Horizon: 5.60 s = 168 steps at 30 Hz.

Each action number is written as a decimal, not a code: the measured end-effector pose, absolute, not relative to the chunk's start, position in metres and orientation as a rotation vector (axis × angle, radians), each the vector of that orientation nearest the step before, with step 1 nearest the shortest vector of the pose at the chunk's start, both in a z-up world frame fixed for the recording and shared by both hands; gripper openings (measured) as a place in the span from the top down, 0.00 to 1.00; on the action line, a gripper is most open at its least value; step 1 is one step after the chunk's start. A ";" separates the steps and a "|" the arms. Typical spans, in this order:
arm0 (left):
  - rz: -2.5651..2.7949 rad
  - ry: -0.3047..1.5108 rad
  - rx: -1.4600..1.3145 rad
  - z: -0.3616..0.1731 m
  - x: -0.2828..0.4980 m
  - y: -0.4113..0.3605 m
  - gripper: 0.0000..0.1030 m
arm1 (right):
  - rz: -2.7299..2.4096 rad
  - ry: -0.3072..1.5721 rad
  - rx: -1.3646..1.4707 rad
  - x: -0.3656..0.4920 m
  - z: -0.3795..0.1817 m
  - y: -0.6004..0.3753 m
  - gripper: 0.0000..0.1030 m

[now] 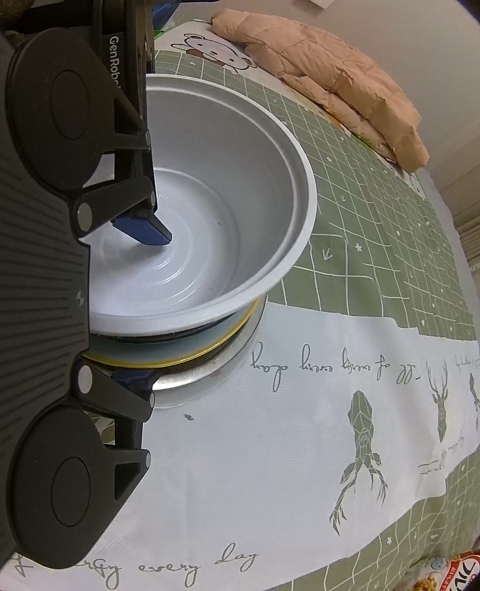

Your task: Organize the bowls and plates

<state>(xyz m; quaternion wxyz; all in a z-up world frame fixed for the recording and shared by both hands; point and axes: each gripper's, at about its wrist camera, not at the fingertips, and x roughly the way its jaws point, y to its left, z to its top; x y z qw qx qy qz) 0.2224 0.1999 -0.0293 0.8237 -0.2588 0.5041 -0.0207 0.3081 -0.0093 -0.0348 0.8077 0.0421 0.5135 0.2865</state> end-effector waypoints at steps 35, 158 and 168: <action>-0.014 1.074 -0.497 -0.003 0.229 0.196 0.64 | 0.604 0.947 0.071 0.299 0.007 -0.053 0.32; 0.215 0.881 -0.622 -0.052 0.154 0.347 0.75 | 0.496 1.313 -0.314 0.348 -0.020 0.230 0.31; 0.243 0.865 -0.645 -0.044 0.110 0.357 0.75 | 0.660 1.372 -0.221 0.303 -0.036 0.258 0.29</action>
